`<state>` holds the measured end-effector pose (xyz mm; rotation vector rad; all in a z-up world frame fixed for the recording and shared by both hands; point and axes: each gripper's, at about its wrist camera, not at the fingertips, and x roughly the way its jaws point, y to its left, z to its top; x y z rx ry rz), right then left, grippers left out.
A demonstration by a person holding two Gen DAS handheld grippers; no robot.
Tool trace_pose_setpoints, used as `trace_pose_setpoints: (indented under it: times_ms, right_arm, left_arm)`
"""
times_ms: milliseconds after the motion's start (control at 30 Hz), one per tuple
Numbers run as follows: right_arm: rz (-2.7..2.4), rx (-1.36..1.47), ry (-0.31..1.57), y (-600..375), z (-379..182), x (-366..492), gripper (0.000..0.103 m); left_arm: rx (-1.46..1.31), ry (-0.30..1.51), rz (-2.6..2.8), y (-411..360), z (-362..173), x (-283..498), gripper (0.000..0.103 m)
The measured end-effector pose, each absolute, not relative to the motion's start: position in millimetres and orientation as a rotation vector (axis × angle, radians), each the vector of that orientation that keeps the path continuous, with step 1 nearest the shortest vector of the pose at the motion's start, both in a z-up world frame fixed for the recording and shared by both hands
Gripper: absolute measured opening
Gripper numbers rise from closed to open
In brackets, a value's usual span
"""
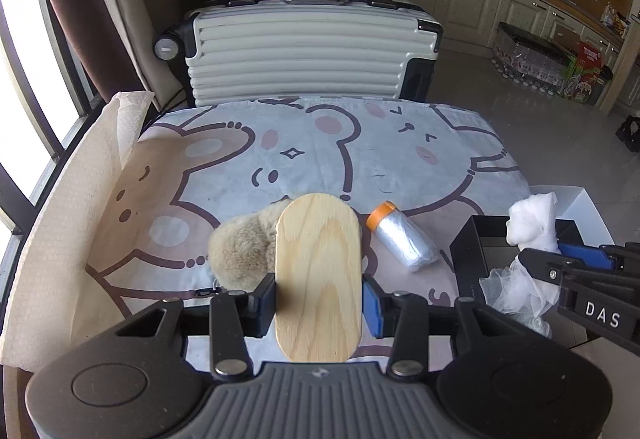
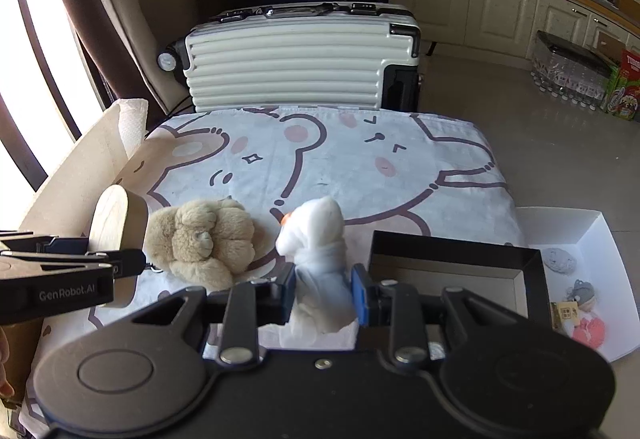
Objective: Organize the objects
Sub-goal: 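Lift and carry the board and cloth over the black box with both grippers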
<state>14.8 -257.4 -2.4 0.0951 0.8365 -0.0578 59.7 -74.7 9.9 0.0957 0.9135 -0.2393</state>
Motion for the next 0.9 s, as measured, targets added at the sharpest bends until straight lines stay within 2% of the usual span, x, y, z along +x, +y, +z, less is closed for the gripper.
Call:
trace_pose_setpoints:
  times_ms: [900]
  right_arm:
    - [-0.254, 0.154, 0.86, -351.6, -14.4, -20.2, 0.03]
  left_arm:
    - [0.093, 0.938, -0.433, -169.4, -3.4, 52.5, 0.044]
